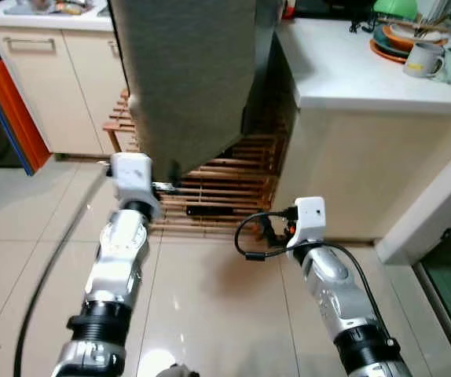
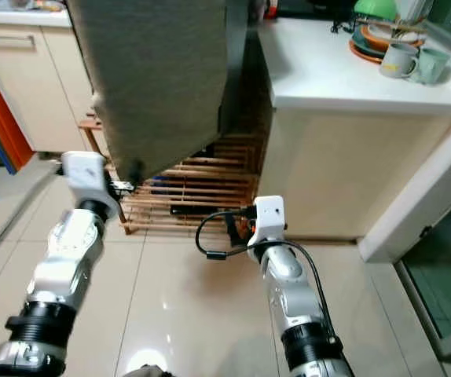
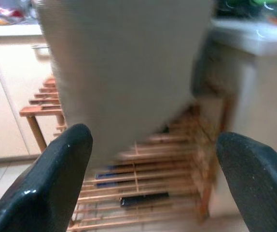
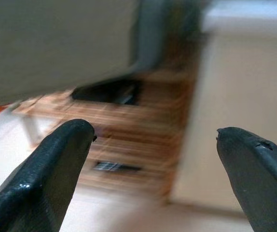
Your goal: Restocking fridge
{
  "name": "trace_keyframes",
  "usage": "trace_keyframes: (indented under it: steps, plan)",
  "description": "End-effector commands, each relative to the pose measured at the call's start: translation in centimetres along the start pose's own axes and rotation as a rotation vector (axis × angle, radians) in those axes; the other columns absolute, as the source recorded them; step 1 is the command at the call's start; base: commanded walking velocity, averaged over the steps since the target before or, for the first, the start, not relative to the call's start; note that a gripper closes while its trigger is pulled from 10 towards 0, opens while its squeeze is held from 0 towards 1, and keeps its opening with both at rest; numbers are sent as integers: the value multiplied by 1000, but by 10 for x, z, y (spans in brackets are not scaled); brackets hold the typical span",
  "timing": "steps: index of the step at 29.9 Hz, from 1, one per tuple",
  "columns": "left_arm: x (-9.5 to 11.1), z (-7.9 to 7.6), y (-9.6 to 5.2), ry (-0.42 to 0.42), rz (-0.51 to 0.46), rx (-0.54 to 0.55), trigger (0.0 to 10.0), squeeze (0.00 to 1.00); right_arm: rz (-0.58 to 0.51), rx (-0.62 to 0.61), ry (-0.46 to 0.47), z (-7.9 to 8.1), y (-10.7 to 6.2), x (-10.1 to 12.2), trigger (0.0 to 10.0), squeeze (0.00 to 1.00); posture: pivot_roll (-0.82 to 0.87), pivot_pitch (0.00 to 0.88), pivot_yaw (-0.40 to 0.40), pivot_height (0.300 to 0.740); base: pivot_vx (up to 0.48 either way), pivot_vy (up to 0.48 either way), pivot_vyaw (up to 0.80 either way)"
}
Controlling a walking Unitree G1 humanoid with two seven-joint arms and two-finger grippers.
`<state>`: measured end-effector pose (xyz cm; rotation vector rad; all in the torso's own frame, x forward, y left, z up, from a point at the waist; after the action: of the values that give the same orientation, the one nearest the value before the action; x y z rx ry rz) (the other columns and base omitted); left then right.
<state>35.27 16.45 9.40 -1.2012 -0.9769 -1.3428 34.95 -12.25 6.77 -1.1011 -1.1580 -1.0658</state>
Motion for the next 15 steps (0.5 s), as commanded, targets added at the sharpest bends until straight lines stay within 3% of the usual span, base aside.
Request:
trace_keyframes:
  steps: [1, 2, 4, 9, 11, 12, 15]
  plan:
    - [-15, 12, -18, 19, 42, -12, 10000, 0, -22, -49, -49, -17, -14, -1, 10000, 0, -85, 0, 1, 740, 0, 0, 0]
    - [-30, 21, -32, 17, 89, 0, 10000, 0, -14, -59, -61, -23, -22, -6, 10000, 0, -88, 0, 5, 740, 0, 0, 0]
    - [-41, 31, -55, -15, 108, 16, 10000, 0, 0, -96, -68, -36, -36, -15, 10000, 0, -90, 0, 7, 740, 0, 0, 0]
    - [-39, 26, -69, -7, 51, -28, 10000, 0, -9, -122, -76, -44, -49, -18, 10000, 0, -103, 0, 13, 740, 0, 0, 0]
    - [-36, 23, -68, -11, 36, -32, 10000, 0, -18, -118, -86, -43, -50, -18, 10000, 0, -103, 0, 13, 740, 0, 0, 0]
    - [-23, 21, -56, -34, -10, -14, 10000, 0, -29, -94, -96, -36, -47, -16, 10000, 0, -106, 0, 14, 740, 0, 0, 0]
    - [-12, 31, -42, -60, -33, 59, 10000, 0, -38, -82, -92, -31, -40, -13, 10000, 0, -113, 0, 18, 740, 423, 0, 0]
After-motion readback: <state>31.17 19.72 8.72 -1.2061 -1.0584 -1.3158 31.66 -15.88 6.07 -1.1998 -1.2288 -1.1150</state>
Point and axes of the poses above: a point about 5 cm out from each wrist's last joint towards the gripper, its own y axis pointing out of the wrist towards the gripper, its own x axis along the axis of the wrist's last joint, z = x × y, the point moved 6 cm from there along y, pointing out of the wrist towards the gripper, and after that the axes turned 3 degrees about y, right-handed, at the moved point
